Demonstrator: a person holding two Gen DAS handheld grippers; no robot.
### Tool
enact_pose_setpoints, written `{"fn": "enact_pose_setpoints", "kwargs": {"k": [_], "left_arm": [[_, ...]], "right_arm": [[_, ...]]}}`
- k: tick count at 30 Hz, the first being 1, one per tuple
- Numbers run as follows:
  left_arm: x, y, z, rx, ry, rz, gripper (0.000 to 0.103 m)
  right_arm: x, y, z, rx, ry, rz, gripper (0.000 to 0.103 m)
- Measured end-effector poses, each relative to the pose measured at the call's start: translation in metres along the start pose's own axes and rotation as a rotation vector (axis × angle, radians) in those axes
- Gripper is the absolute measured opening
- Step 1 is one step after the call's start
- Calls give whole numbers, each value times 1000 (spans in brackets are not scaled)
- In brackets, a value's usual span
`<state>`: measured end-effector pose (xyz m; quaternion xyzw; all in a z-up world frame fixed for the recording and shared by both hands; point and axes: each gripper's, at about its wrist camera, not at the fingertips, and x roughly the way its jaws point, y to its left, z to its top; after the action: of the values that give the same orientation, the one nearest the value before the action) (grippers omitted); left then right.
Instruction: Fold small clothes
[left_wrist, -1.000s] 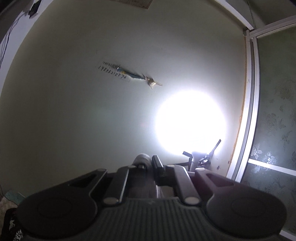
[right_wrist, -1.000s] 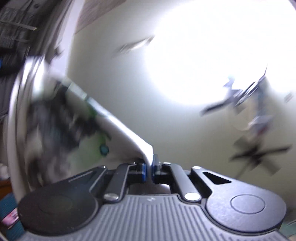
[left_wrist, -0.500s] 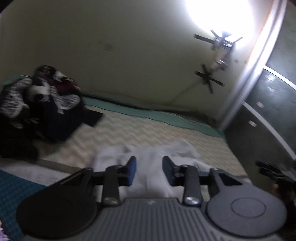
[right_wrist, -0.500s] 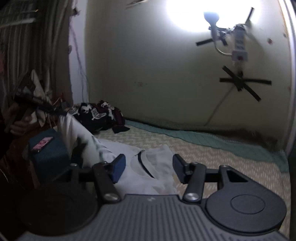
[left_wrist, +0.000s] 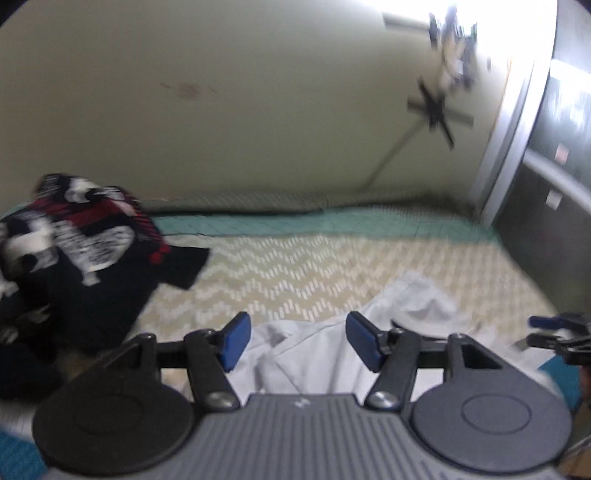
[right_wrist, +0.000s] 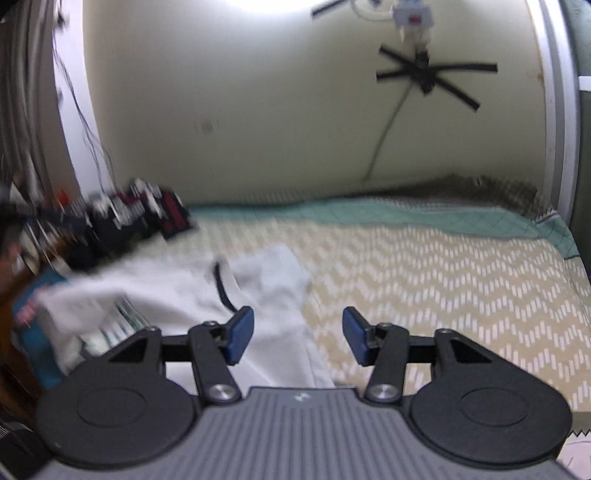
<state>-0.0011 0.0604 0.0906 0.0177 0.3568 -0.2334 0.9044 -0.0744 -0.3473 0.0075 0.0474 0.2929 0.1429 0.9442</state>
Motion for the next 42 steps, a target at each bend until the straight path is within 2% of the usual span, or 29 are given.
{"fn": "enact_pose_setpoints", "kwargs": {"k": [2,5,7,9,10,11,12,13,14,15,16,17,20,24,30,39,42], "left_arm": [[34,-9,3,56,65,35,58],[64,-7,-4,97,139,53,58],[71,1,-10,79,169,22,61],[75,8,-19,60,187,-6,71],[78,10,-23,56,194,-2,74],[81,12,-26,48,202,1,71],[84,14,-29,30,211,-10,55],[85,15,-33,11,209,-31,47],[82,13,-34,18,178,-25,28],[79,11,-35,23,173,-39,12],[74,9,-35,22,160,-50,13],[67,6,-35,30,129,-39,12],[30,2,-29,33,24,-46,11],[-37,3,-17,-7,-146,-75,10],[-142,-22,0,-19,-478,-47,10],[-301,-96,17,68,-1031,154,9],[-341,-112,25,80,-1157,197,9]], "right_arm": [[12,5,-10,-33,47,-28,46],[21,11,-23,-70,104,-51,46],[23,11,-29,-74,119,-44,46],[26,9,-32,-60,134,-32,46],[28,7,-33,-54,139,-29,47],[31,6,-34,-47,144,-31,47],[35,5,-34,-39,150,-33,47],[37,5,-33,-31,151,-33,48],[38,5,-33,-28,145,-30,45],[39,7,-33,-28,146,-21,35],[39,9,-32,-30,149,-6,19],[37,13,-32,-38,150,-10,0],[28,18,-26,-49,126,-44,0],[-9,18,-4,-47,-19,-100,0],[-63,53,36,-165,-331,-202,0],[-176,125,115,-338,-877,-261,0],[-216,150,142,-397,-1017,-297,0]]}}
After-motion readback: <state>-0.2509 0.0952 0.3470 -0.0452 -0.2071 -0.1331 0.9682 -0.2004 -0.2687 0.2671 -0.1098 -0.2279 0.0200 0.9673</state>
